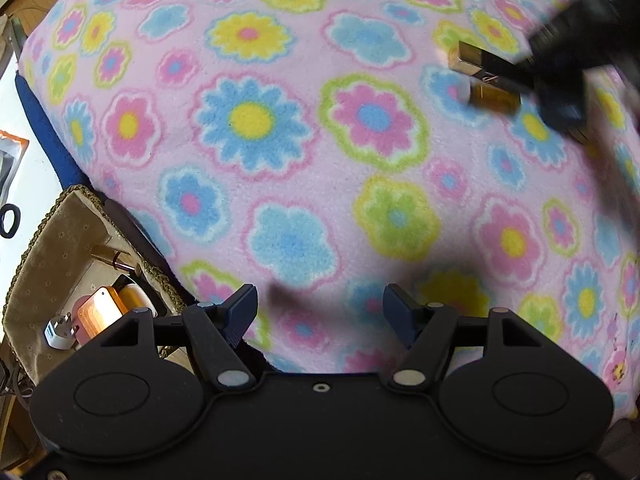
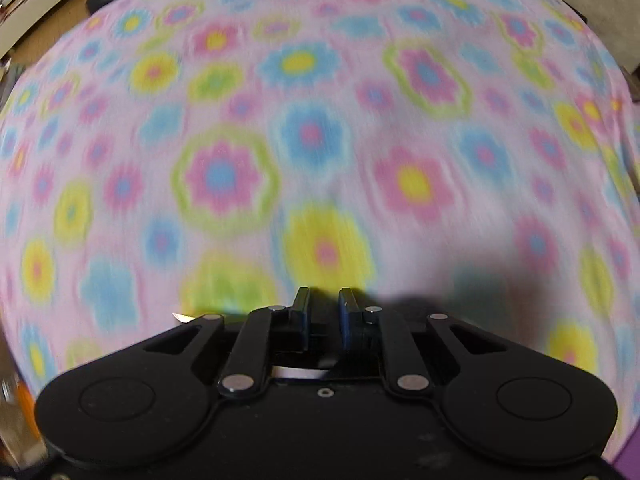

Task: Organize rigid objects
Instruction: 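Grasp the amber glass vial with the left gripper while the right gripper approaches the CIELO tube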

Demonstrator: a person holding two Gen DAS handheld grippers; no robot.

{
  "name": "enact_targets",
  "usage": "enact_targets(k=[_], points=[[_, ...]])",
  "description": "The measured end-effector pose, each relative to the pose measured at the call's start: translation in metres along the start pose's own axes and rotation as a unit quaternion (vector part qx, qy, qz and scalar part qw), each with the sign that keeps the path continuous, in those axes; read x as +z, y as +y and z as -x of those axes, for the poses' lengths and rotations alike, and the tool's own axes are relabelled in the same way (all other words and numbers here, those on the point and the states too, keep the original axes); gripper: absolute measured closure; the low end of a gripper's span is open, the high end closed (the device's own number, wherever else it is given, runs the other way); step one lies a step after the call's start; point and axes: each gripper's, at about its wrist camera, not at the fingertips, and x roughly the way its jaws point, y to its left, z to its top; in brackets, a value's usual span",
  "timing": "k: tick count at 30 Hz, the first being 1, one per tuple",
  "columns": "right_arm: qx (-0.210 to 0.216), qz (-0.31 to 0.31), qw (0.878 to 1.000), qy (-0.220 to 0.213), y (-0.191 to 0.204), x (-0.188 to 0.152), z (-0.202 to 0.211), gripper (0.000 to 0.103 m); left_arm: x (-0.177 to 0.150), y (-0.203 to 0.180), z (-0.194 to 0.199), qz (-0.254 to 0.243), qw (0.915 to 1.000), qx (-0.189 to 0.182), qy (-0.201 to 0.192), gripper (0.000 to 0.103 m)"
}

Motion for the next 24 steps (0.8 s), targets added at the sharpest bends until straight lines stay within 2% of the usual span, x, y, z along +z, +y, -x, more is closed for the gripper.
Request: enact_targets(k=[4, 9, 10, 12, 13, 14, 15, 18, 21, 24], points=[[0.017, 0.007, 1.0, 0.01, -0.016, -0.053, 0.018, 0.091, -0.004, -0.002, -0.002, -0.008, 1.0, -0.001, 0.001, 0.038], [0.036, 0.0, 0.999, -0.004, -0.031, -0.096, 0.043, 0.091, -0.001, -0.01, -0.007, -0.005, 0.9999, -0.016, 0.003, 0.038], [0.041, -0.005, 0.999, -0.014, -0.033, -0.1, 0.05, 0.091, 0.0, -0.014, -0.008, -0.003, 0.9998, -0.02, 0.003, 0.037], [0.045, -0.01, 0.998, -0.03, -0.036, -0.104, 0.06, 0.09, 0.002, -0.026, -0.016, 0.006, 0.9997, -0.026, -0.002, 0.029], [0.045, -0.012, 0.998, -0.037, -0.036, -0.107, 0.065, 0.088, 0.001, -0.033, -0.024, 0.014, 0.9998, -0.016, 0.0, 0.029], [0.043, -0.013, 0.998, -0.046, -0.037, -0.109, 0.068, 0.086, -0.001, -0.042, -0.033, 0.023, 0.9997, 0.001, -0.005, 0.023], [0.04, -0.015, 0.997, -0.057, -0.036, -0.111, 0.072, 0.086, -0.005, -0.051, -0.035, 0.026, 0.9991, 0.019, -0.028, 0.015], [0.046, -0.013, 0.996, -0.076, -0.033, -0.111, 0.078, 0.085, -0.01, -0.067, -0.031, 0.024, 0.9969, 0.03, -0.069, 0.02], [0.056, -0.01, 0.995, -0.082, -0.032, -0.113, 0.083, 0.085, -0.005, -0.072, -0.03, 0.038, 0.9966, 0.017, -0.071, 0.021], [0.05, -0.015, 0.995, -0.09, -0.038, -0.115, 0.086, 0.085, 0.008, -0.091, -0.03, 0.025, 0.9964, 0.016, -0.079, 0.021]])
